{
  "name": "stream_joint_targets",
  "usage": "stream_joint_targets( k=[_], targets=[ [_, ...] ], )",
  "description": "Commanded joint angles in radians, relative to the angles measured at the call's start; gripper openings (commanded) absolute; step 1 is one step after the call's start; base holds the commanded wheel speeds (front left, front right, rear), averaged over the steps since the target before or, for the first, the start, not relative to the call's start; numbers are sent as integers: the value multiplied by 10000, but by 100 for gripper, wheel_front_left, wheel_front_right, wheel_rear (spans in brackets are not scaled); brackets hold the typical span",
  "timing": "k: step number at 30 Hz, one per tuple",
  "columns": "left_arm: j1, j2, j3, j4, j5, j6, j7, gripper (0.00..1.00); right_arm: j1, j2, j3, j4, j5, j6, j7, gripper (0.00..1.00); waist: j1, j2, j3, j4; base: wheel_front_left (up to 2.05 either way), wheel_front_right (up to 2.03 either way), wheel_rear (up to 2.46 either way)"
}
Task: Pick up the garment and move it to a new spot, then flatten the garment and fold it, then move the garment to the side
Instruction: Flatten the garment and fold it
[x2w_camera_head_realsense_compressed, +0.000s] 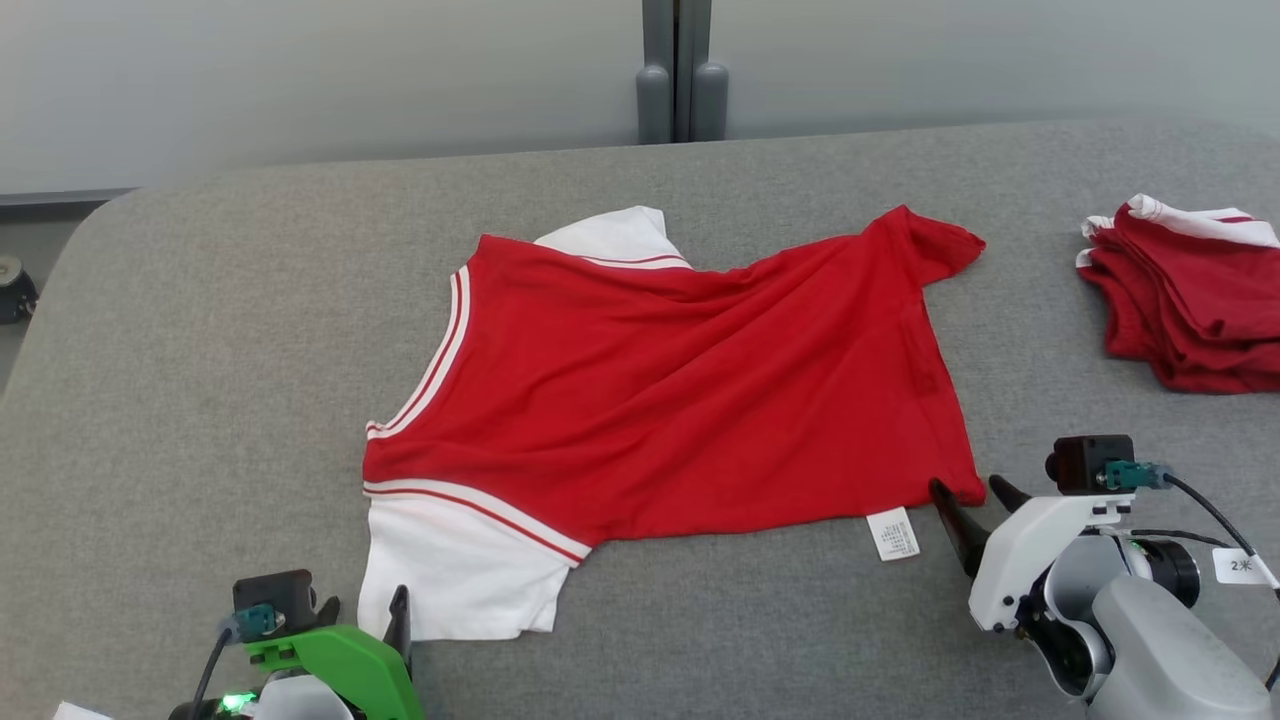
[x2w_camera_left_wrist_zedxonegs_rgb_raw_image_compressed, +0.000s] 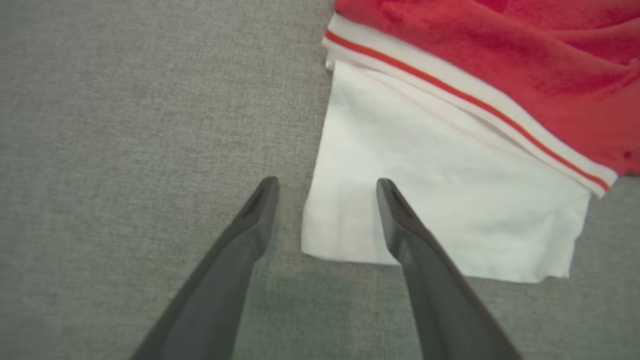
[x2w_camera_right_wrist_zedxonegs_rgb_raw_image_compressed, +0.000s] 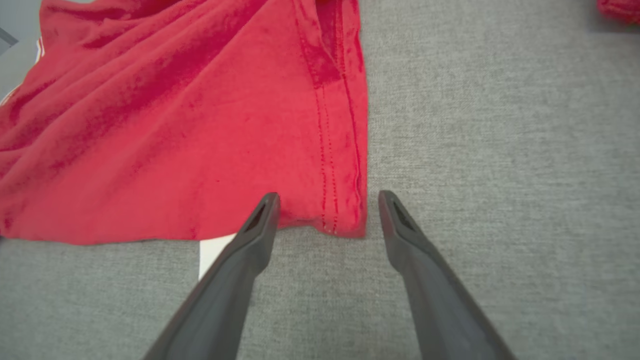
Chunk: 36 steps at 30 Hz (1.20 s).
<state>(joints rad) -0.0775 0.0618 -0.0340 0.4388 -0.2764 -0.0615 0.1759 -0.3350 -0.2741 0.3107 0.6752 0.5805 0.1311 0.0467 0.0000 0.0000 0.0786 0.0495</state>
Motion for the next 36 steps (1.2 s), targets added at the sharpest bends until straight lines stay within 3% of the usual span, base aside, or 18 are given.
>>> stream_joint_targets(
  k=[1,10,11,12,13,14,15,17,26,36],
  targets=[
    [-279,60,27,5,43,129,126,100,-175,-1,119,199,142,-8,-13,100,0,0,112,116,0,0,0],
    [-349,114,-411,484,-257,-197,1464,100,-585,7,858,982,687,-8,-113,100,0,0,283,194,0,0,0],
    [-351,120,-436,516,-304,-204,1553,100,-623,-6,954,993,739,-8,-229,96,0,0,297,186,0,0,0],
    [-319,116,-473,573,-339,-241,1638,96,-658,-23,1020,994,772,-6,-326,68,0,0,304,177,0,0,0],
    [-272,124,-530,624,-390,-286,1754,81,-693,-40,1104,1002,849,-6,-465,40,0,0,308,164,0,0,0],
    [-260,125,-559,634,-430,-308,1803,54,-729,-51,1166,1012,917,-6,-563,0,0,0,312,153,0,0,0],
    [-254,141,-578,623,-467,-347,1817,44,-782,-93,1214,1036,981,-6,-745,0,0,0,314,142,0,0,0],
    [-251,219,-532,511,-552,-369,1661,0,-853,-125,1251,1074,1138,-8,-1141,0,0,0,301,126,0,0,0],
    [-218,623,-373,-577,-567,-415,966,0,-951,-360,1267,772,1784,-8,-2572,0,0,0,248,101,0,0,0],
    [-1484,1175,-576,-1774,-686,-587,842,0,-1709,-1044,1300,-976,3121,-8,-2772,0,0,0,950,29,0,0,0]
  ],
)
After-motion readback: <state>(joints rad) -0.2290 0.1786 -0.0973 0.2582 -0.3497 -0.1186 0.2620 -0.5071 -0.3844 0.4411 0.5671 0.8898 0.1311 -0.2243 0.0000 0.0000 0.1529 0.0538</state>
